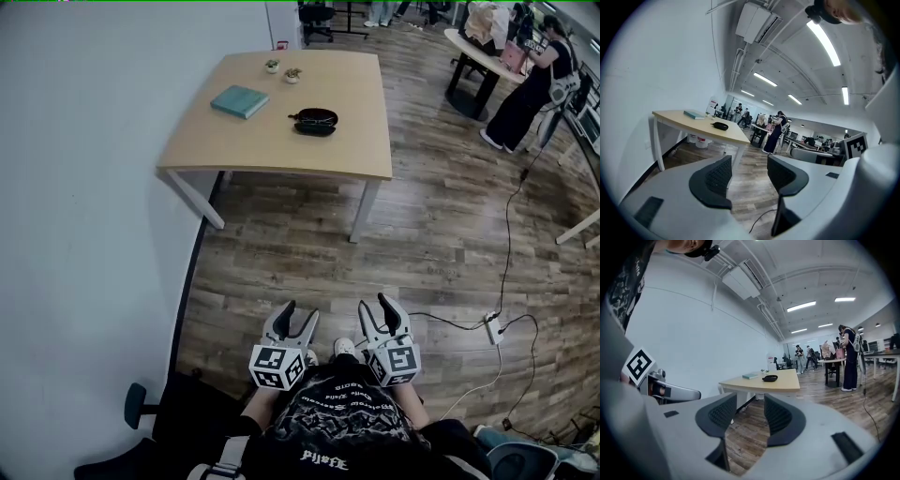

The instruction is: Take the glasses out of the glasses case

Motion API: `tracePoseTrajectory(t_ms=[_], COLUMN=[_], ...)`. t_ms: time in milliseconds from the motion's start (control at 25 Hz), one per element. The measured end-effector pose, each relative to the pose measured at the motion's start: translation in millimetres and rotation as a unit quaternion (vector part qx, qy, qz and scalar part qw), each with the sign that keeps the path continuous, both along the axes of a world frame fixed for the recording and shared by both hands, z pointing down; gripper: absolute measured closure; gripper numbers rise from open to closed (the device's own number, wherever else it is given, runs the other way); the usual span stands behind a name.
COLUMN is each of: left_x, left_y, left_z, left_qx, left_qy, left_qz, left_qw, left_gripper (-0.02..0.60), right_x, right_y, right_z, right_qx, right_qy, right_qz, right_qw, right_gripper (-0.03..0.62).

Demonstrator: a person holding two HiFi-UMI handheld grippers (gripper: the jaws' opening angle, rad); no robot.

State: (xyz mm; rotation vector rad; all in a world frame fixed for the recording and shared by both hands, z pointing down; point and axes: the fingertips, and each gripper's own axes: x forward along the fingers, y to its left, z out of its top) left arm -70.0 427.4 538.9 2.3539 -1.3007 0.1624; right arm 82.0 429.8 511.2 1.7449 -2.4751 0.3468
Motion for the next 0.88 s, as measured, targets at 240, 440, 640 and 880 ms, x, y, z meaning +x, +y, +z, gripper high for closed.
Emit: tracePoseTrajectory(t_ms=[240,440,640,880], left_x=[14.9,37.6,71.9,98.4], left_y=[-6.3,-16.1,-28.1,-42.1], left_z=[3.2,2.3,2.0,7.2], left_qx=[-0.01,-0.014,-0.018,-0.016], left_qy=[-0.005,0.001,0.001,0.0], left_qz=[0.006,0.017,0.031,0.012], left_qw=[0.9999,0.9998,0.9994,0.9998], left_gripper=[0.334,0.334,0.334,0.334], right_x=[6.3,20.9,52.8,83.6], right_y=[-4.8,-17.3,-31.9,-41.3], right_z=[3.8,4.4,5.8,18.5], right_qx=[-0.005,-0.004,-0.002,-0.012], right_qy=[0.001,0.0,-0.004,-0.013], right_qz=[-0.015,-0.02,-0.021,-0.019], right_qw=[1.0,1.0,1.0,1.0], right_gripper=[0.399,0.399,0.399,0.399])
